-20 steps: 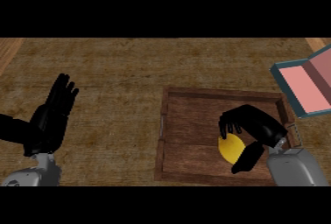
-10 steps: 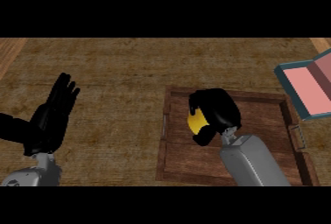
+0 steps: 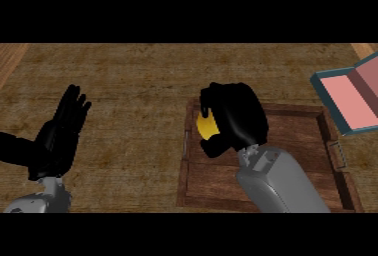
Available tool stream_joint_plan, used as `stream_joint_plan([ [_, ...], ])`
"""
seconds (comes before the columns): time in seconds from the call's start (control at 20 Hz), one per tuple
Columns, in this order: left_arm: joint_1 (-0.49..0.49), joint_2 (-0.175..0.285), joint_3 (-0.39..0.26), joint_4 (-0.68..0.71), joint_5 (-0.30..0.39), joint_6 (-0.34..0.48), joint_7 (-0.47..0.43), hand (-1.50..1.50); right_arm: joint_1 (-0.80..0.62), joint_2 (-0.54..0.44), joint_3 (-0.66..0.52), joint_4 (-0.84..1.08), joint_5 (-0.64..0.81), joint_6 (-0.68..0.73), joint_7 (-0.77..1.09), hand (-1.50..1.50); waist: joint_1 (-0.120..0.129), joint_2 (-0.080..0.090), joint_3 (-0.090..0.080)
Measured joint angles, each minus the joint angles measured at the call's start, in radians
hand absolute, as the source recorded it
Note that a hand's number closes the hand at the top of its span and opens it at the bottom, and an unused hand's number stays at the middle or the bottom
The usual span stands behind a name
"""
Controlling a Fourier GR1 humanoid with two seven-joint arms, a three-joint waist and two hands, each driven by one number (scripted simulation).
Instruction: Pick the lemon from the tray and place it in the cardboard box
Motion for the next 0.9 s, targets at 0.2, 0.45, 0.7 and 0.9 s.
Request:
stream_joint_plan([
  [0.2,0.003,-0.002,0.003,0.012,-0.002,0.001,-0.009,0.00,-0.053,0.004,-0.059,-0.080,-0.003,-0.050,0.113,1.50,-0.003,-0.001,0.000],
  [0.45,-0.002,0.002,0.011,0.030,-0.001,-0.007,-0.024,0.00,-0.125,-0.011,-0.166,-0.114,0.044,-0.095,0.200,1.50,-0.004,0.001,0.000],
  [0.7,0.000,-0.001,0.009,0.011,-0.001,-0.003,-0.004,0.00,-0.161,-0.070,-0.301,-0.143,0.024,-0.069,0.230,1.50,-0.005,0.001,0.000],
  [0.9,0.003,0.003,0.018,0.019,0.008,-0.015,-0.016,0.00,-0.168,-0.129,-0.393,-0.079,-0.003,-0.090,0.188,1.50,-0.002,0.002,0.000],
])
